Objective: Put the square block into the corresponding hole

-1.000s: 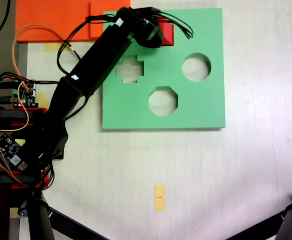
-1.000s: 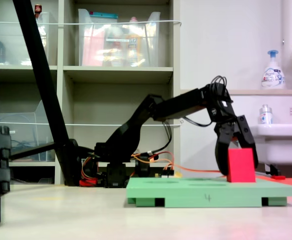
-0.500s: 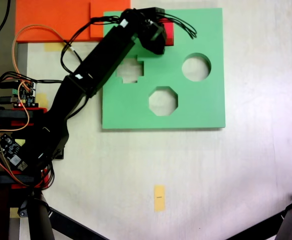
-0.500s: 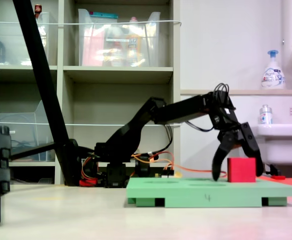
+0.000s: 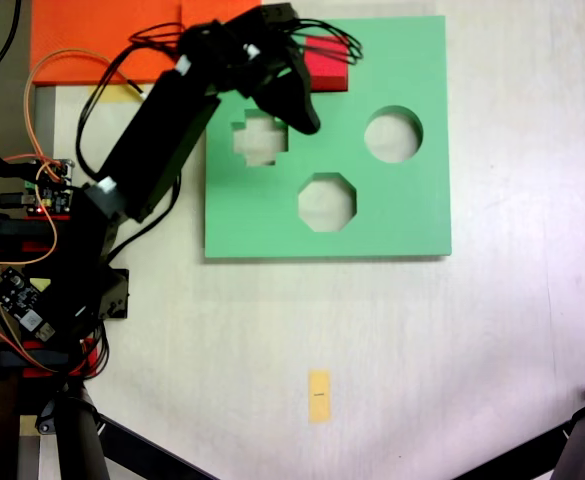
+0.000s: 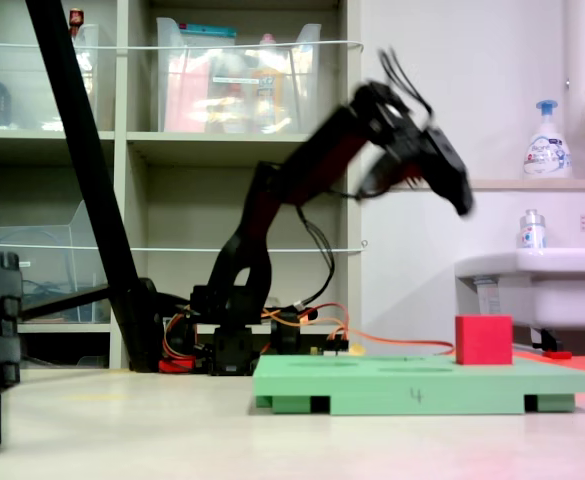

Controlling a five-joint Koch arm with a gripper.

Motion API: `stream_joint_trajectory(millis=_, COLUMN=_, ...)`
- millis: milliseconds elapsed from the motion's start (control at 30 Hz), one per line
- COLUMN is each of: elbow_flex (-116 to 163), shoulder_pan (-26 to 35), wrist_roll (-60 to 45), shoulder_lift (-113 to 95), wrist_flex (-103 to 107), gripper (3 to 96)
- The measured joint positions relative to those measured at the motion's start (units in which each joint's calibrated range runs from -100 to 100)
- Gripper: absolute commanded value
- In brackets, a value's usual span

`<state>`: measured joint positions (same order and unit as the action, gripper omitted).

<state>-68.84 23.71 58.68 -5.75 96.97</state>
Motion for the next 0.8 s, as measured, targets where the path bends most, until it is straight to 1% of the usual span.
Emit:
stream_joint_trajectory(millis=100, elbow_flex=0.00, shoulder_pan=-3.27, wrist_roll=-14.02, shoulder_lift=-18.06, wrist_flex=1.86, gripper=86.2)
stream_joint_trajectory(millis=167, elbow_flex=-0.20, shoulder_pan=-6.69, wrist_roll=-24.08, shoulder_lift=-29.00, wrist_flex=2.06, gripper=69.9)
stream_joint_trajectory(millis=200, elbow_flex=-0.29, shoulder_pan=-8.94, wrist_roll=-27.45, shoulder_lift=-32.83, wrist_flex=1.86, gripper=64.9)
stream_joint_trajectory(millis=267, elbow_flex=-0.29, shoulder_pan=-13.87, wrist_roll=-31.55, shoulder_lift=-37.62, wrist_flex=0.20, gripper=59.1)
stream_joint_trajectory(millis=367, elbow_flex=-0.29, shoulder_pan=-20.22, wrist_roll=-34.58, shoulder_lift=-37.35, wrist_flex=-4.01, gripper=55.9)
stream_joint_trajectory(millis=433, elbow_flex=-0.29, shoulder_pan=-22.52, wrist_roll=-36.00, shoulder_lift=-35.29, wrist_flex=-6.75, gripper=55.9)
stream_joint_trajectory(millis=567, elbow_flex=-0.20, shoulder_pan=-25.15, wrist_roll=-37.02, shoulder_lift=-30.78, wrist_flex=-8.13, gripper=52.8)
stream_joint_trajectory(millis=733, elbow_flex=0.10, shoulder_pan=-25.59, wrist_roll=-37.07, shoulder_lift=-30.78, wrist_flex=-8.13, gripper=52.8)
stream_joint_trajectory(millis=800, elbow_flex=8.13, shoulder_pan=-25.59, wrist_roll=-37.07, shoulder_lift=-33.38, wrist_flex=-8.71, gripper=52.8)
